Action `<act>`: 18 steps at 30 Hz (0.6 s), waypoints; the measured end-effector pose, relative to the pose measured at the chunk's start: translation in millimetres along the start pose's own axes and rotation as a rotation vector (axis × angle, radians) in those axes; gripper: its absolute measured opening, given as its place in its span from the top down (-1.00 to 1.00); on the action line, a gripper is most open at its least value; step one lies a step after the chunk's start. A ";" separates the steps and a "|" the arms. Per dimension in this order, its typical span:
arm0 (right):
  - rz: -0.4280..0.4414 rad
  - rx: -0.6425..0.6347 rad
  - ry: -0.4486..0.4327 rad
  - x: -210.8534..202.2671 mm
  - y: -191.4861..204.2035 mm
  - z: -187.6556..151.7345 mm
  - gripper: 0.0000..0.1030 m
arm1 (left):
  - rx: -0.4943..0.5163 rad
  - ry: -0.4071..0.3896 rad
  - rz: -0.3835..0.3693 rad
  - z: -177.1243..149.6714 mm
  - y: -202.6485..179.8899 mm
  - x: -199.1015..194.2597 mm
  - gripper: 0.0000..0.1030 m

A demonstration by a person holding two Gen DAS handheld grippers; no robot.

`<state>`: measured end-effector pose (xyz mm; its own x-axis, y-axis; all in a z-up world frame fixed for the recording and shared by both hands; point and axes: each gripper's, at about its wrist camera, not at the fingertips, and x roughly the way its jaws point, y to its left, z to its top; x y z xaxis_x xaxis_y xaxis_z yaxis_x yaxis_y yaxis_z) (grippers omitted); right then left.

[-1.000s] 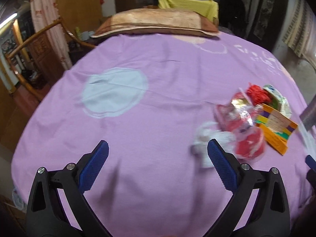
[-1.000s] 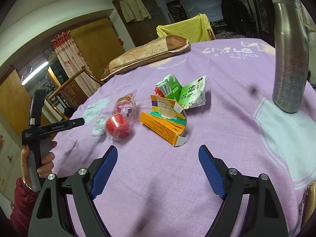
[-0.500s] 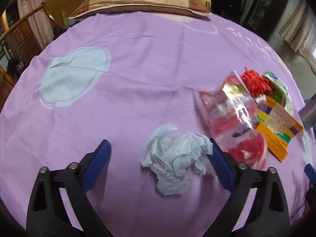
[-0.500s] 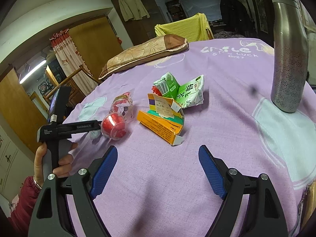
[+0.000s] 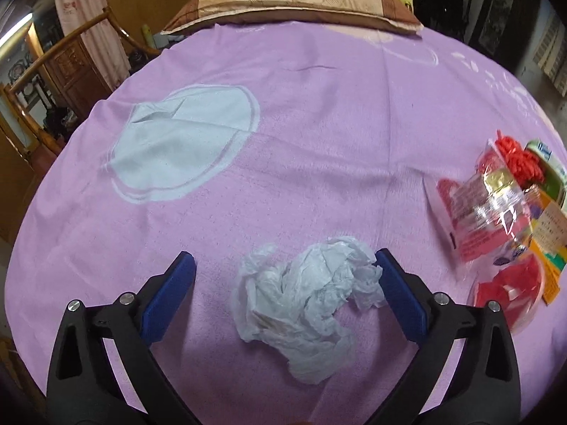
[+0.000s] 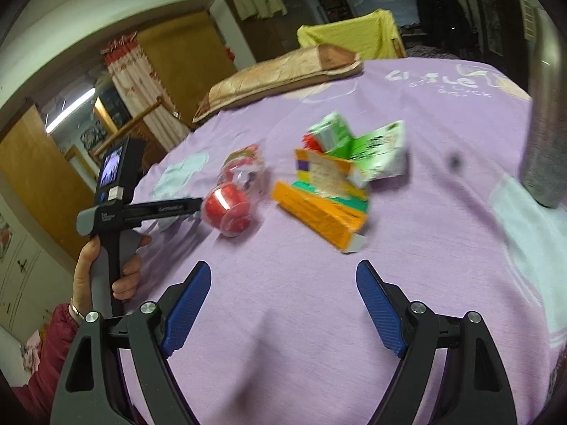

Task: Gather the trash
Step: 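Close the left tool on the white tissue while the right tool grasps the red plastic cup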

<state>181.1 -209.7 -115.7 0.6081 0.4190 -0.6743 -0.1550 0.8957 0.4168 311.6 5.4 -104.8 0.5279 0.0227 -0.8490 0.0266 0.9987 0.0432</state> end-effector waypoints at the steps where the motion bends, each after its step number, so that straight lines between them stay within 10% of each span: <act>1: 0.007 -0.009 0.012 3.8 6.2 4.1 -0.61 | -0.007 0.003 -0.008 -1.0 2.1 0.5 -0.87; 12: 0.012 -0.034 0.127 78.0 58.6 52.1 -0.59 | -0.008 0.003 -0.009 -1.5 2.0 0.5 -0.87; 18: -0.073 0.052 0.127 86.5 32.0 54.6 -0.21 | -0.007 0.003 -0.008 -1.4 1.9 0.7 -0.87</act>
<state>271.2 -152.9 -127.4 0.5125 0.3717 -0.7741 -0.0715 0.9168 0.3929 310.8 7.3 -106.1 0.5250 0.0152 -0.8510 0.0247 0.9991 0.0331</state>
